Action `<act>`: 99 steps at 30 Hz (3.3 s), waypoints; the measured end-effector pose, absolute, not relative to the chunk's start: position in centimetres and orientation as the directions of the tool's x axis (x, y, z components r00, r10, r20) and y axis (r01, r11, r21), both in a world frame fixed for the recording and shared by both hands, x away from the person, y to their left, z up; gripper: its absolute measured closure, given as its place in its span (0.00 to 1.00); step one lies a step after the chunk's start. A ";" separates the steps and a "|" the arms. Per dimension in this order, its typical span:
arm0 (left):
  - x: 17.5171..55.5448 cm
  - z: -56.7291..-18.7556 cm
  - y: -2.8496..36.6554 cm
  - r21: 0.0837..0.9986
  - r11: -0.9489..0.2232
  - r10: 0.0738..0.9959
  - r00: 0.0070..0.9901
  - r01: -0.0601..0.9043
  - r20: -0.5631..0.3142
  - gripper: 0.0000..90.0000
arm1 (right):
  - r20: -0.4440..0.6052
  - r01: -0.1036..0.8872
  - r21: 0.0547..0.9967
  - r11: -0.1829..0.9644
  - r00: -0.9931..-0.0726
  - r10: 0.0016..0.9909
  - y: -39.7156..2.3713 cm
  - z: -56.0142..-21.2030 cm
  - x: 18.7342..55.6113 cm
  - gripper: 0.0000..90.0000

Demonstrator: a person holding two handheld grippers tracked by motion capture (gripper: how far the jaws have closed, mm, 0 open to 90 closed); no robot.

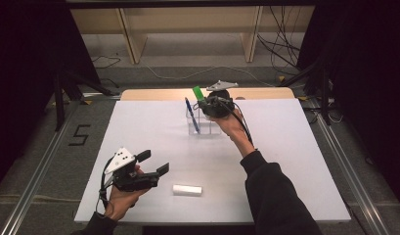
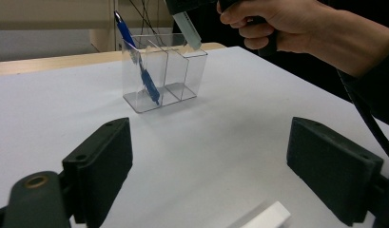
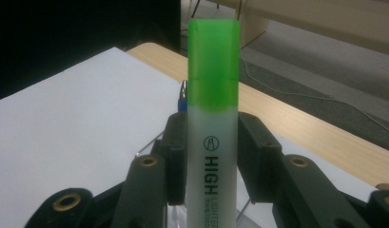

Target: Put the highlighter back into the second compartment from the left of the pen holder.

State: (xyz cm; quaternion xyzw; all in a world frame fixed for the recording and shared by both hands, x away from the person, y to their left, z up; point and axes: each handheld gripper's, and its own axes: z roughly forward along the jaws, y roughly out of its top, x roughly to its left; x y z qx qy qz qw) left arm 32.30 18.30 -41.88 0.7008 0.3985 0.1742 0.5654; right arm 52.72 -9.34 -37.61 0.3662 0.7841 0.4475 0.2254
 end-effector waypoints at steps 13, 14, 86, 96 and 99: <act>32.3 -41.9 18.3 0.930 -0.044 0.754 0.623 0.364 -0.207 0.17 | -0.069 0.344 0.874 0.344 -0.612 0.788 -8.7 -38.2 53.7 0.74; 32.3 -41.9 18.3 0.930 -0.045 0.754 0.623 0.364 -0.207 0.17 | -0.069 0.350 0.871 0.345 -0.608 0.791 -8.7 -38.2 53.7 0.74; 32.3 -41.8 18.5 0.933 -0.042 0.755 0.622 0.358 -0.205 0.17 | 0.012 0.421 0.869 0.259 -0.541 0.841 -8.6 -39.7 53.7 0.46; 32.3 -41.9 18.5 0.931 -0.044 0.758 0.620 0.361 -0.204 0.17 | 0.034 0.432 0.844 0.318 -0.635 0.772 -10.4 -37.0 50.7 0.33; 32.3 -41.9 18.5 0.932 -0.043 0.761 0.616 0.361 -0.203 0.17 | 0.038 0.429 0.833 0.351 -0.676 0.736 -10.6 -36.7 49.5 0.32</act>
